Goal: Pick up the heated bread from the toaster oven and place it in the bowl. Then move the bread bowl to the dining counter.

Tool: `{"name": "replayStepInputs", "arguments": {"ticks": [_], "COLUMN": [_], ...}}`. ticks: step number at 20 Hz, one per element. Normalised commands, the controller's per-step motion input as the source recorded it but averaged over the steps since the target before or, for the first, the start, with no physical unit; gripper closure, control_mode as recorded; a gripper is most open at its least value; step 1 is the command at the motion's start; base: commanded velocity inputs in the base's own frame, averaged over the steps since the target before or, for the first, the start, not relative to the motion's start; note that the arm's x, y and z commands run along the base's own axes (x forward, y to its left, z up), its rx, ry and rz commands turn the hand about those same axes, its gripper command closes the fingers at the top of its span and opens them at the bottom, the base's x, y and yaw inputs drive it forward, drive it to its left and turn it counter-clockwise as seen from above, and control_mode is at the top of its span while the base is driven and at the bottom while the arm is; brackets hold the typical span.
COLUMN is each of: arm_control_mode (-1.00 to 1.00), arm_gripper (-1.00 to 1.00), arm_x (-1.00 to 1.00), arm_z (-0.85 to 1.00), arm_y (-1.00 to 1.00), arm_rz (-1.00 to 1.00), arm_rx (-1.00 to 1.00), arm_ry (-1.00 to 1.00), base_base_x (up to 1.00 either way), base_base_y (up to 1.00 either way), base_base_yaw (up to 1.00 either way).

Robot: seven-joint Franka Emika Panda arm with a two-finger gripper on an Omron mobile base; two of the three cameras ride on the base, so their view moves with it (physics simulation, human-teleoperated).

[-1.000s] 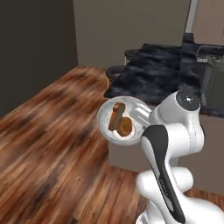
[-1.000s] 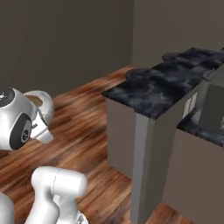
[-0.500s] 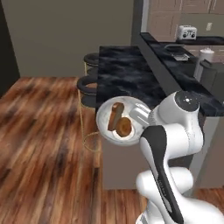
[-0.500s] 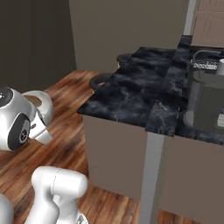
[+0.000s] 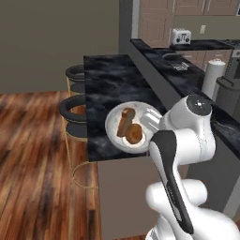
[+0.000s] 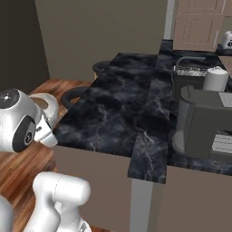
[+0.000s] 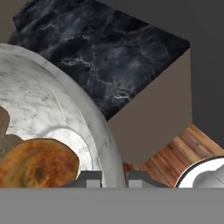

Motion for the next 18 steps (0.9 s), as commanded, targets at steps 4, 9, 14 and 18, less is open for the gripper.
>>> {"name": "replayStepInputs", "arguments": {"ticks": [4,9,14,18], "arm_control_mode": [-1.00,-1.00,-1.00,-1.00], "arm_gripper": [1.00,1.00,1.00,1.00], "arm_x": [0.99,1.00,1.00,0.99], "arm_z": [0.00,-0.04,-0.28,-0.44], "arm_y": [0.00,-0.11,-0.13,-0.23], "arm_rz": [-0.15,-0.15,-0.19,-0.13], "arm_rx": [0.00,0.00,0.02,0.07], "arm_ry": [0.11,0.25,0.29,0.08], "base_base_x": [0.00,0.00,0.00,0.00], "base_base_y": [0.00,0.00,0.00,0.00], "base_base_yaw": [0.00,0.00,0.00,0.00]}}
